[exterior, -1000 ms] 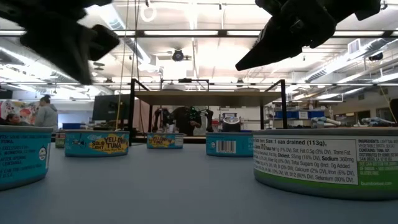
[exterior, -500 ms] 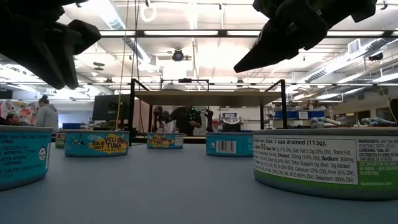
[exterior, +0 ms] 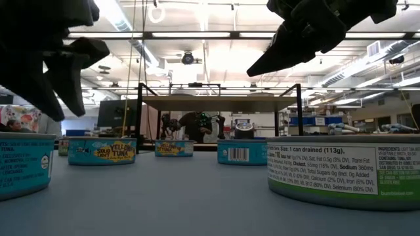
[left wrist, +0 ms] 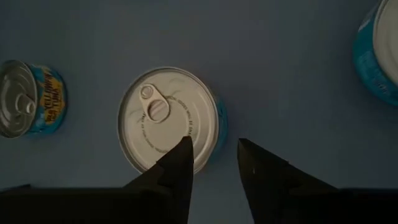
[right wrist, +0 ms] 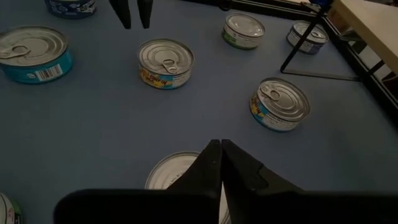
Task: Stack canned seafood by type on shelf
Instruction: Put the light blue tuna can on the shelf
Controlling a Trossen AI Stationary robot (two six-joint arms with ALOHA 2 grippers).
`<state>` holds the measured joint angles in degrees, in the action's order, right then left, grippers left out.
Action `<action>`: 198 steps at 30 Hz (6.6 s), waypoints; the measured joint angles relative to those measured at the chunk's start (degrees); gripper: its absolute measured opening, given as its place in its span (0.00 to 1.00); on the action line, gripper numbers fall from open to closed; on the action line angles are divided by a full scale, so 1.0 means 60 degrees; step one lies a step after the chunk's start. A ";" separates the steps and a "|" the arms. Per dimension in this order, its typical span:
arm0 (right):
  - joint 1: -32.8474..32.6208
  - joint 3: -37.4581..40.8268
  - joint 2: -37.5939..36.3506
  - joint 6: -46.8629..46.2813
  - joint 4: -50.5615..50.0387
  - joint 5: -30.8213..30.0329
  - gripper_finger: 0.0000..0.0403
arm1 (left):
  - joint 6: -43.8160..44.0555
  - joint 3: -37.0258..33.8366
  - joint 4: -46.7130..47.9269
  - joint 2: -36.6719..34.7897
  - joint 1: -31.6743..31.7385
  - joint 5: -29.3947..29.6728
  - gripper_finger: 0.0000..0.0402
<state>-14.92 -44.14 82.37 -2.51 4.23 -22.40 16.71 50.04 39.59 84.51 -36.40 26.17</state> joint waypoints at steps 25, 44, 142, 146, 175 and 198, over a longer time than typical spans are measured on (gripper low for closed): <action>-0.0007 0.0000 0.0000 0.0329 0.0002 0.0001 0.03 | 0.0243 0.0015 -0.0290 0.1585 0.0011 0.0662 0.09; -0.0296 0.0000 0.0000 0.0104 0.0012 0.0001 0.06 | -0.0010 0.0908 -0.0197 0.1550 0.0295 -0.0212 0.00; -0.2113 -0.2973 0.4852 0.5838 0.1991 -0.4011 0.38 | -0.0501 -0.0391 -0.8363 0.0336 0.3009 -0.3907 0.13; -0.2124 -0.2973 0.4852 0.5678 0.1943 -0.4047 0.38 | -0.0459 -0.0978 -0.9558 0.0336 0.3002 -0.3920 0.22; -0.1548 -0.3163 0.4827 0.5997 0.0277 -0.4383 0.38 | -0.0177 -0.5483 -1.4910 -0.2155 0.3469 -0.2549 0.40; -0.0415 -0.4634 0.3301 0.9152 -0.1413 -0.5307 0.38 | -0.0660 -0.5774 -1.5124 -0.2600 0.3899 -0.2544 0.40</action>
<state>-17.41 -71.94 102.18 52.41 -4.25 -54.24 12.75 15.40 -51.15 68.90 -13.01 10.91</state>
